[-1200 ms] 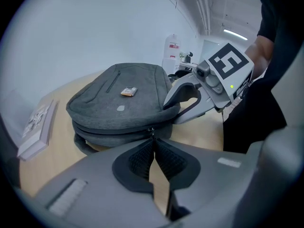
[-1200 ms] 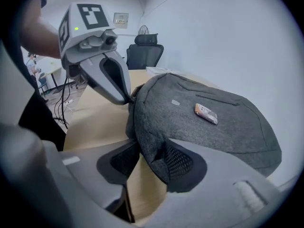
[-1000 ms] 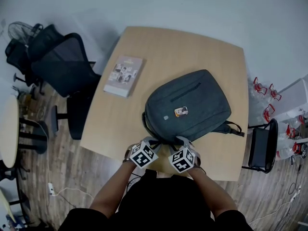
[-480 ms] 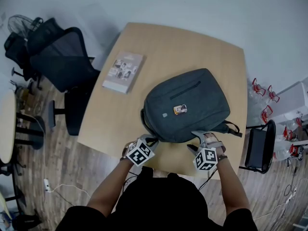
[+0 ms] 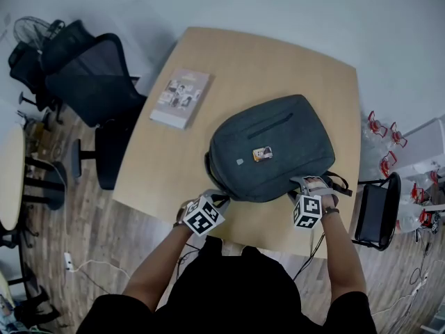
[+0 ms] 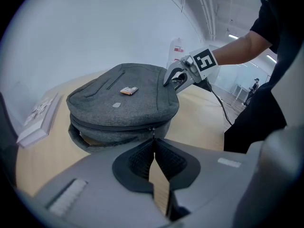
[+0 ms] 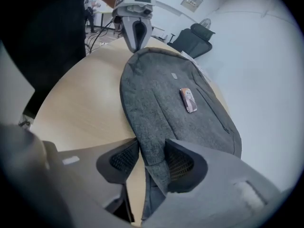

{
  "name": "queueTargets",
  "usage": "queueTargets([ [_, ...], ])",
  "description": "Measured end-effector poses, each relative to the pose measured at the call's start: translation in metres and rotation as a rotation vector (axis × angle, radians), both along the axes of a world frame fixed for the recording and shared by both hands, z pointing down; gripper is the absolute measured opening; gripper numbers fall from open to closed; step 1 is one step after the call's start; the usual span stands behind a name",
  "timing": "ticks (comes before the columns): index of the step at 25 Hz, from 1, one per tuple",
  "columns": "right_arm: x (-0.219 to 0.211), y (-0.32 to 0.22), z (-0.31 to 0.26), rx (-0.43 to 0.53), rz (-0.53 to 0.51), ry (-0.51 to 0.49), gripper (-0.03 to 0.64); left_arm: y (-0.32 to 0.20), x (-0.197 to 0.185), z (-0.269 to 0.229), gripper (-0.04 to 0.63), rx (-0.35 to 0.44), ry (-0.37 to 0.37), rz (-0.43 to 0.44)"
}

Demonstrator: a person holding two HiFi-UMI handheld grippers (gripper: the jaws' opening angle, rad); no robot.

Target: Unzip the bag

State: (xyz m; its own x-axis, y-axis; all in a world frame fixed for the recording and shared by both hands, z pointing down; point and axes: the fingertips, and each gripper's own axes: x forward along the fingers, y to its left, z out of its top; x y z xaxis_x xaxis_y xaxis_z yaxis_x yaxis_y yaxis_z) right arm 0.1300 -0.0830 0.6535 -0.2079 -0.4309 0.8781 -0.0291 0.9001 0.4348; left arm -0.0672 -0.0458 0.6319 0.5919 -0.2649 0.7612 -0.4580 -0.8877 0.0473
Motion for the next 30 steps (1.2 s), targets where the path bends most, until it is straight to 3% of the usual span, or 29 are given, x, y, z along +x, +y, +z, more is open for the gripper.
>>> queueTargets([
  [10,-0.010,-0.004,-0.008,-0.059,0.390,-0.239,0.152,0.000,-0.007,-0.004,0.031,0.062,-0.063,0.009],
  [20,-0.022,0.004,-0.005,-0.053,0.505,-0.262,0.149,0.000,-0.023,-0.002,0.034,0.077,-0.056,-0.068],
  [30,-0.026,0.008,-0.005,-0.031,0.578,-0.289,0.149,0.014,-0.012,0.000,0.031,0.046,-0.036,-0.019],
])
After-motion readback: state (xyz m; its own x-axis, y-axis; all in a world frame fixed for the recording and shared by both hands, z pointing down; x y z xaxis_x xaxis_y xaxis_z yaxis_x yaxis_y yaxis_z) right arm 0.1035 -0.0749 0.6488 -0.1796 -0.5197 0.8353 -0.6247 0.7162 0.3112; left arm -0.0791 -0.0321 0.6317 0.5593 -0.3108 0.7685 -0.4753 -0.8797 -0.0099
